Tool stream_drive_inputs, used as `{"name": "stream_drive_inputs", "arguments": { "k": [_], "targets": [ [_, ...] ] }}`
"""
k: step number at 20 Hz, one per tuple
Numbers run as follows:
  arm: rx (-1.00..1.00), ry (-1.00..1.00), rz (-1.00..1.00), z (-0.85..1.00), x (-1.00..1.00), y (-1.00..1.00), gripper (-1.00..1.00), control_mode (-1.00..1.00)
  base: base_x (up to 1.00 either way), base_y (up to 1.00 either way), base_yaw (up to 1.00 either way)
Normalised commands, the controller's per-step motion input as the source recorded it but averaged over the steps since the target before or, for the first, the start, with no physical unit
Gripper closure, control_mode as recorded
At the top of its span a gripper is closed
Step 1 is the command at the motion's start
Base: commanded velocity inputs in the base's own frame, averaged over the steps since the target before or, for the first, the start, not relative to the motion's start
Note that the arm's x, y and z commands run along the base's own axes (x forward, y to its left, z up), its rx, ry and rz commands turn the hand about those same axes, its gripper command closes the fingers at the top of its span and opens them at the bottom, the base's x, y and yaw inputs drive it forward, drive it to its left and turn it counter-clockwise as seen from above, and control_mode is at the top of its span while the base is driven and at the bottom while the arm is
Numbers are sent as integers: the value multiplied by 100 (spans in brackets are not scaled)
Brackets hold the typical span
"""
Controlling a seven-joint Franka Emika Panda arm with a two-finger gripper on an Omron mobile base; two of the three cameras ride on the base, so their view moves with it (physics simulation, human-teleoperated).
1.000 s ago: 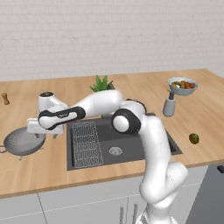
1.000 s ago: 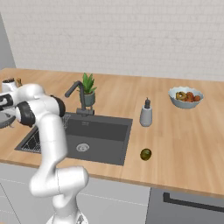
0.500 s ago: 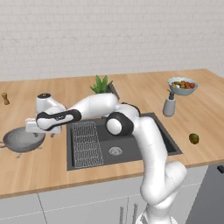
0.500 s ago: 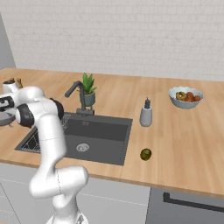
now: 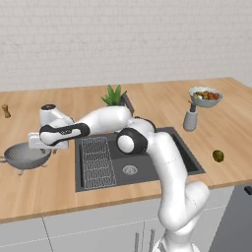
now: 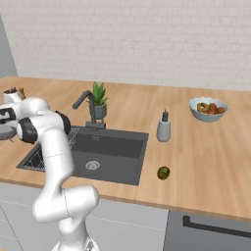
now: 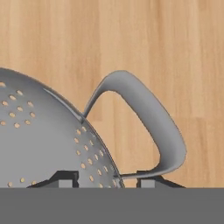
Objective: Put the colander in the sink, put the kiwi in the colander, and turn on the sink faucet and pour water over the colander.
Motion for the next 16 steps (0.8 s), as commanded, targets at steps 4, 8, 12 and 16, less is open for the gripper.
{"name": "stream_drive_inputs", "arguments": {
  "k": [4,8,12,16],
  "targets": [
    [3,-6,-9,1,-6,-18,100,-100,0,0,0],
    [18,-7,-18,26,-27,-75,100,-100,0,0,0],
    [32,-8,-22,73,-50,-97,100,-100,0,0,0],
    [23,-21,-20,49,-93,-85,100,-100,0,0,0]
  ]
}}
